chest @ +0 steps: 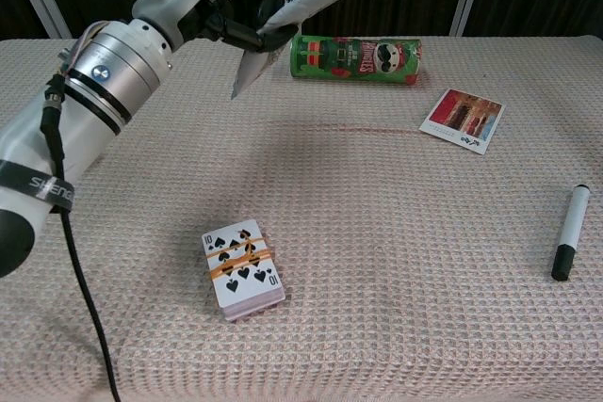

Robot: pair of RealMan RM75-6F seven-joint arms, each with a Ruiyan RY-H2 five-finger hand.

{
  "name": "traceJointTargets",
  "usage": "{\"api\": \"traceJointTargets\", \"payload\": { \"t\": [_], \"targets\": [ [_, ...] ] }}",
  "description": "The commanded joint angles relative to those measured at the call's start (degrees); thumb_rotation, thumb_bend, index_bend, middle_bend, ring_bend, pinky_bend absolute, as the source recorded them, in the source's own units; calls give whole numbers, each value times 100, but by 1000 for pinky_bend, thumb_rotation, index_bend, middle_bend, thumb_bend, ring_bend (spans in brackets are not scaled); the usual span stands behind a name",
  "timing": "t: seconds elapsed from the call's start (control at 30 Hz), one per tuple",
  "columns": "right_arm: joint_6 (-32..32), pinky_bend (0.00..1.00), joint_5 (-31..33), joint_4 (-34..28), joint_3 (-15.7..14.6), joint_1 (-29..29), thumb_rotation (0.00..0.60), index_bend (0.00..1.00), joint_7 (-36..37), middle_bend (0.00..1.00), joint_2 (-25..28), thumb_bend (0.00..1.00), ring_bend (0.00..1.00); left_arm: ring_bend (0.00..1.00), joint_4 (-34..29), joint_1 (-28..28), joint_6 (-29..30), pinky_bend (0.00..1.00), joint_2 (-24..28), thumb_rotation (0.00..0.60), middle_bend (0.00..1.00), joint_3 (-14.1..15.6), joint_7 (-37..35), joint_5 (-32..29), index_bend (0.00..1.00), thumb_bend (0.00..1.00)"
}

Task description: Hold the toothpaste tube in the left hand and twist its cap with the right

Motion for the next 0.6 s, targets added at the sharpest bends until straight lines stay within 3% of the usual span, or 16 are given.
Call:
{"api": "traceJointTargets", "payload": {
  "t": [0.03, 0.13, 0.2, 0.27, 0.3, 0.33, 0.37, 0.4, 0.43, 0.5, 0.6],
  "targets": [
    [281, 0, -65, -197, -66, -351, 143, 0, -166, 0, 358, 0, 0, 670, -289, 51, -557, 702, 540, 600, 820, 326, 843, 22, 788, 392],
    [418, 0, -116, -234, -173, -533, 143, 0, -183, 0, 490, 0, 0, 666, -540, 31, -942, 701, 799, 600, 813, 509, 1461, -2, 776, 383],
    [481, 0, -111, -226, -215, -619, 144, 0, -176, 0, 531, 0, 0, 596, -760, -2, -1309, 640, 993, 600, 720, 657, 1815, -47, 623, 283],
    [499, 0, -84, -214, -234, -670, 145, 0, -136, 0, 556, 0, 0, 373, -1015, -37, -1674, 458, 1173, 592, 433, 731, 2026, -170, 285, 120],
    [501, 0, -68, -205, -244, -697, 144, 0, -111, 0, 574, 0, 0, 286, -1145, -31, -1768, 386, 1235, 542, 321, 688, 2208, -304, 187, 83],
    [505, 0, -59, -197, -249, -715, 143, 0, -99, 0, 588, 0, 0, 179, -1221, -15, -1752, 289, 1251, 431, 184, 647, 2300, -366, 84, 47],
    [512, 0, -54, -189, -255, -733, 143, 0, -93, 0, 602, 0, 0, 104, -1275, 12, -1690, 218, 1261, 262, 84, 607, 2357, -403, 24, 23],
    [521, 0, -58, -176, -269, -757, 143, 0, -97, 0, 623, 0, 0, 81, -1332, 54, -1598, 191, 1284, 132, 46, 560, 2433, -446, 13, 13],
    [536, 0, -66, -165, -282, -780, 144, 0, -107, 0, 641, 0, 0, 69, -1391, 83, -1562, 178, 1331, 68, 30, 539, 2499, -480, 7, 7],
    [609, 0, -96, -128, -311, -839, 144, 0, -152, 0, 665, 0, 0, 56, -1569, 152, -1508, 164, 1488, 2, 10, 505, 2647, -558, 2, 3],
    [738, 0, -173, -41, -430, -979, 145, 0, -298, 0, 725, 0, 0, 53, -2031, 346, -1312, 159, 1891, 0, 3, 481, 2864, -645, 0, 0]
  ]
}}
